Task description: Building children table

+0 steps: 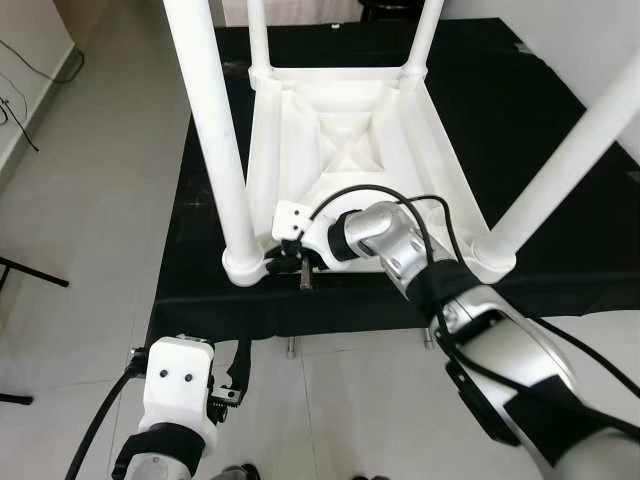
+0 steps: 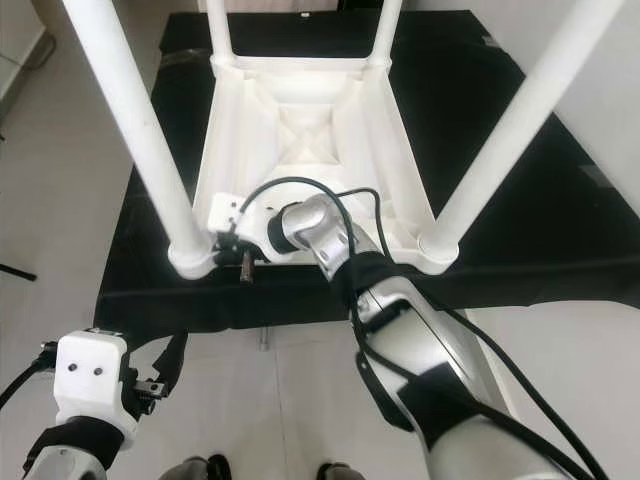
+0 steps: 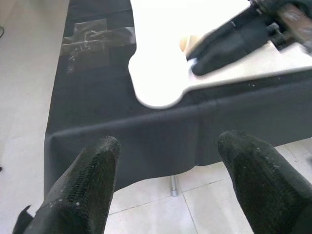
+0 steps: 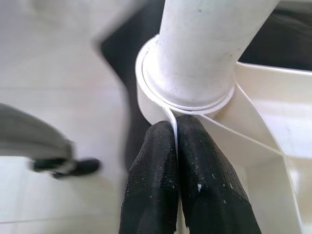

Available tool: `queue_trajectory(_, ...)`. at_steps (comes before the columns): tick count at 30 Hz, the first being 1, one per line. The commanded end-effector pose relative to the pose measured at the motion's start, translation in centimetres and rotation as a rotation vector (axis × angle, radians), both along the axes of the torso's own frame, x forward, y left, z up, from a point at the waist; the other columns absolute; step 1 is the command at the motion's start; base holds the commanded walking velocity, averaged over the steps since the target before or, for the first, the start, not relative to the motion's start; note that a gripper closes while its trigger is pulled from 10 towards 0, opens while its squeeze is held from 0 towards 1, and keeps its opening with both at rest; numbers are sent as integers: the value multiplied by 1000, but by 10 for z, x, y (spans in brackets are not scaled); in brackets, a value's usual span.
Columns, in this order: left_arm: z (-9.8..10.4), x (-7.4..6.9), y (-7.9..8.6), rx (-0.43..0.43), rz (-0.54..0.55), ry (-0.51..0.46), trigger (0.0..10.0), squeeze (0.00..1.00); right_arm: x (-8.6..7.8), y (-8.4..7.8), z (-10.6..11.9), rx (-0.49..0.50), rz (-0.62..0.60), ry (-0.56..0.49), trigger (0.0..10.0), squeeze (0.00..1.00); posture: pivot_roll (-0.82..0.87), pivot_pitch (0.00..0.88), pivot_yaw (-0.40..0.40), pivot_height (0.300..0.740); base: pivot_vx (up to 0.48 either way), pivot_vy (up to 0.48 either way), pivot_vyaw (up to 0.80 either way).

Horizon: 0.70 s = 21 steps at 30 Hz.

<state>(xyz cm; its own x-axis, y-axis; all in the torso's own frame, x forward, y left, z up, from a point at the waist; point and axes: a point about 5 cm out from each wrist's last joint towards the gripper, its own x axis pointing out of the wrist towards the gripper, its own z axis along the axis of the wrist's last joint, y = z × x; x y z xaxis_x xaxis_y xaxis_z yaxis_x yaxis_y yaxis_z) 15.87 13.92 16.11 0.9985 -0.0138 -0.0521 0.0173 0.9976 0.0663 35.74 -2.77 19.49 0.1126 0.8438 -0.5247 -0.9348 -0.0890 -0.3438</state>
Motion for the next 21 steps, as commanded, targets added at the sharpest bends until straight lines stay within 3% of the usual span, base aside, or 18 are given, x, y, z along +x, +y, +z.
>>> queue_trajectory(1,-4,-1,1,-1,11,24,10000,0,-13,18,1,41,118,1,0,0,115,199,-61,740,0,0,0)
queue_trajectory(14,-4,-1,3,2,12,27,10000,0,-28,39,10,176,214,-80,0,0,123,195,-57,740,0,0,0)
queue_trajectory(17,-4,-1,3,3,15,26,10000,0,-26,42,13,170,198,-172,0,0,123,195,-57,740,0,0,0)
queue_trajectory(18,-4,-1,3,4,16,26,10000,0,-21,44,15,133,170,-275,0,0,131,200,-58,740,0,0,0)
queue_trajectory(21,-3,-2,3,4,17,26,10000,0,-15,45,19,103,141,-352,0,0,134,205,-58,740,0,0,0)
